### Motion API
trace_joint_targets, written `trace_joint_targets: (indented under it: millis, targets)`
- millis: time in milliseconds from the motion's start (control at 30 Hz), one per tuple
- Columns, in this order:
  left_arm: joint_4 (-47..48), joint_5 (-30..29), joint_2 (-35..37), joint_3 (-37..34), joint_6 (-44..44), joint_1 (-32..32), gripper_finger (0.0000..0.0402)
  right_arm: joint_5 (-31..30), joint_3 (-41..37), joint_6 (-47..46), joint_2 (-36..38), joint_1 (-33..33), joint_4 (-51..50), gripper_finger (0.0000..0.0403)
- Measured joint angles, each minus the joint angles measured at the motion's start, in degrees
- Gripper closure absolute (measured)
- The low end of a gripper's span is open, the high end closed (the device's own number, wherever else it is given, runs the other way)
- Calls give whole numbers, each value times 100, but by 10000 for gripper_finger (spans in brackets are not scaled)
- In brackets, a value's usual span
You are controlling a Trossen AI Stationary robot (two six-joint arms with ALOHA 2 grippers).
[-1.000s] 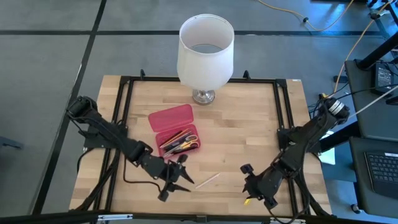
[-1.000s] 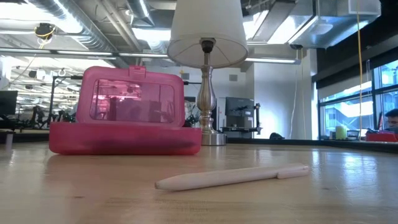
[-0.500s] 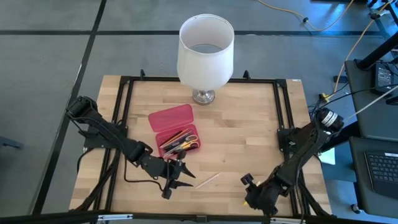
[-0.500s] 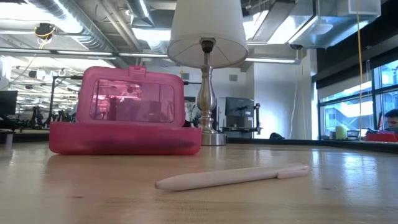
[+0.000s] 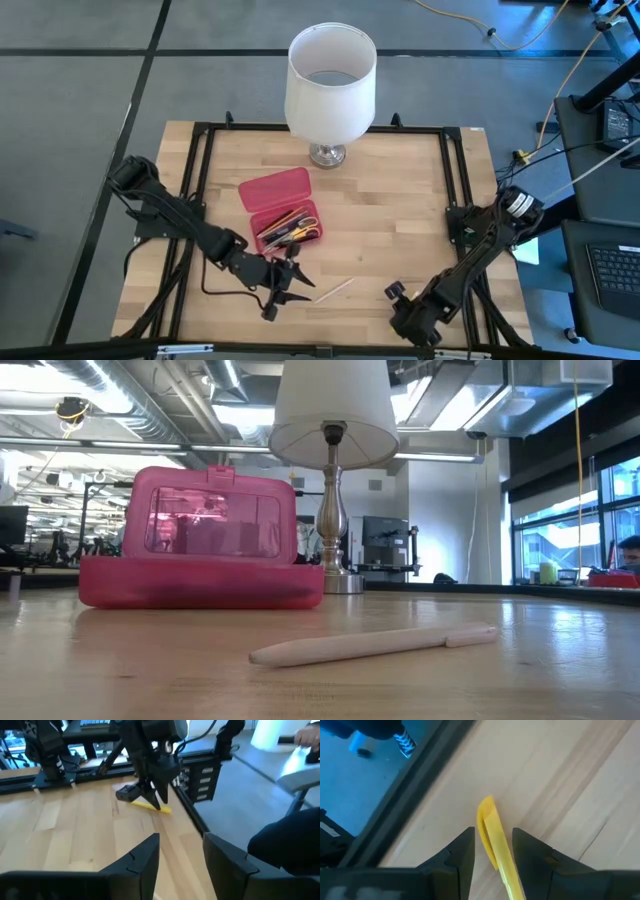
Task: Pick & place school supplies into a supply box
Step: Put the yellow pen into the red supply box
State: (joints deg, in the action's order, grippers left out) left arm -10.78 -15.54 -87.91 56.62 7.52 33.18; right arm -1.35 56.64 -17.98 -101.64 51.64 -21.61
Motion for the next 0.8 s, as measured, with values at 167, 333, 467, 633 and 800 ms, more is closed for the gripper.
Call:
trace_joint_targets:
  millis: [167,333,467,633,800]
  targets:
    - [44,-33,-142,-2,-76,-4,260,-14,8,23,-221,-2,-80,270]
    - [27,-31,-215,-2,-79,-30,256,-52,33,-62,-363,-2,-104,270]
    - [20,-40,-215,-2,-79,-45,257,-40,17,-624,-310,-2,-36,270]
    - [23,-42,-215,-2,-82,-45,261,-49,-2,-719,-267,-2,137,270]
    - [23,-42,-215,-2,-82,-45,257,-48,-1,-446,-274,-3,156,270]
